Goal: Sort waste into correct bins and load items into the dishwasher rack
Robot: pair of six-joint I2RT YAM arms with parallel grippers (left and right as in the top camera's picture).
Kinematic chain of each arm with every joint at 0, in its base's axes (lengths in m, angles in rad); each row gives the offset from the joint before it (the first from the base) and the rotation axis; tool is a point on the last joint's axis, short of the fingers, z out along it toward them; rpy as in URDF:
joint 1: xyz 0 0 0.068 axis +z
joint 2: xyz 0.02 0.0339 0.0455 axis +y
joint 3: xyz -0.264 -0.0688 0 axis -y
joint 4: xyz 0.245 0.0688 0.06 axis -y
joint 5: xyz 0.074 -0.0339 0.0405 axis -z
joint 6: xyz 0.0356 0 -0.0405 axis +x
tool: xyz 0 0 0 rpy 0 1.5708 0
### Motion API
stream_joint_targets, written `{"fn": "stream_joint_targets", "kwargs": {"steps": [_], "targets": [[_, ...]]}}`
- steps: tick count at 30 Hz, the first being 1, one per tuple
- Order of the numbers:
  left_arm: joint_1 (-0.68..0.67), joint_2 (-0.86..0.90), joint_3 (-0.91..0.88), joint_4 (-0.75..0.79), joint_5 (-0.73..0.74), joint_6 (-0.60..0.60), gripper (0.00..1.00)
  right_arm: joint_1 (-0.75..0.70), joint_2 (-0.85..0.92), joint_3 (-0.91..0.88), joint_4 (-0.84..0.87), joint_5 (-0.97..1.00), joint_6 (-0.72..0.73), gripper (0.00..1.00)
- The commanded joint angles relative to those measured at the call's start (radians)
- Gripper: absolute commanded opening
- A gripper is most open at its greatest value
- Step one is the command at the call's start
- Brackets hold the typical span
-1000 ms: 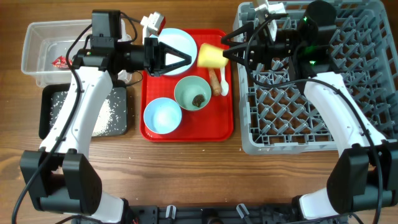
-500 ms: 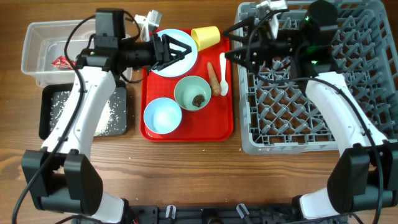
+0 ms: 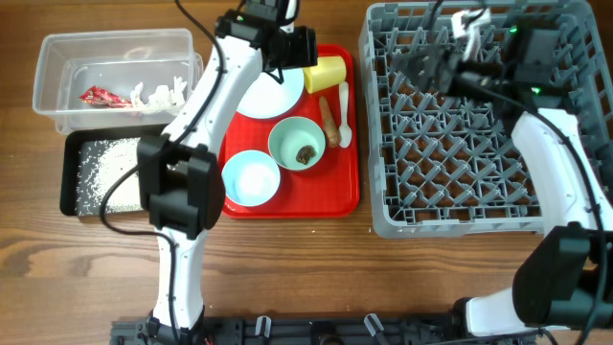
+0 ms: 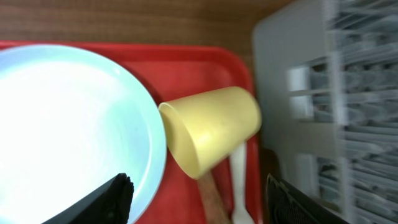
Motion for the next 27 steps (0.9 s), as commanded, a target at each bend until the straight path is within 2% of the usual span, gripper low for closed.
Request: {"fn": "stream_joint_targets", "kwargs": {"steps": [1,6,8,15,18,23,24,27], "targets": [[-0.005,0.008,0.016,0.061,-0.017,0.021,0.69,0.077,-0.078,0.085,-0.134,0.412,-0.203,1.0],[-0.005,0.061,0.015,0.113,0.097,-0.02,0.69,0.122,-0.116,0.084,-0.196,0.482,-0.22,1.0],[-0.005,0.091,0.014,0.112,0.098,-0.074,0.68,0.122,-0.116,0.084,-0.224,0.482,-0.22,1.0],[-0.005,0.148,0.013,0.132,0.105,-0.151,0.68,0.122,-0.116,0.084,-0.274,0.482,-0.221,1.0],[-0.008,0.179,0.012,0.179,0.178,-0.155,0.65,0.122,-0.116,0.084,-0.279,0.482,-0.22,1.0],[-0.039,0.204,0.011,0.247,0.19,-0.154,0.54,0.122,-0.116,0.084,-0.289,0.482,-0.218,1.0],[-0.046,0.219,0.011,0.265,0.191,-0.154,0.42,0.122,-0.116,0.084,-0.291,0.482,-0.218,1.0],[-0.054,0.236,0.011,0.285,0.19,-0.154,0.19,0.122,-0.116,0.084,-0.292,0.482,-0.218,0.99]]}}
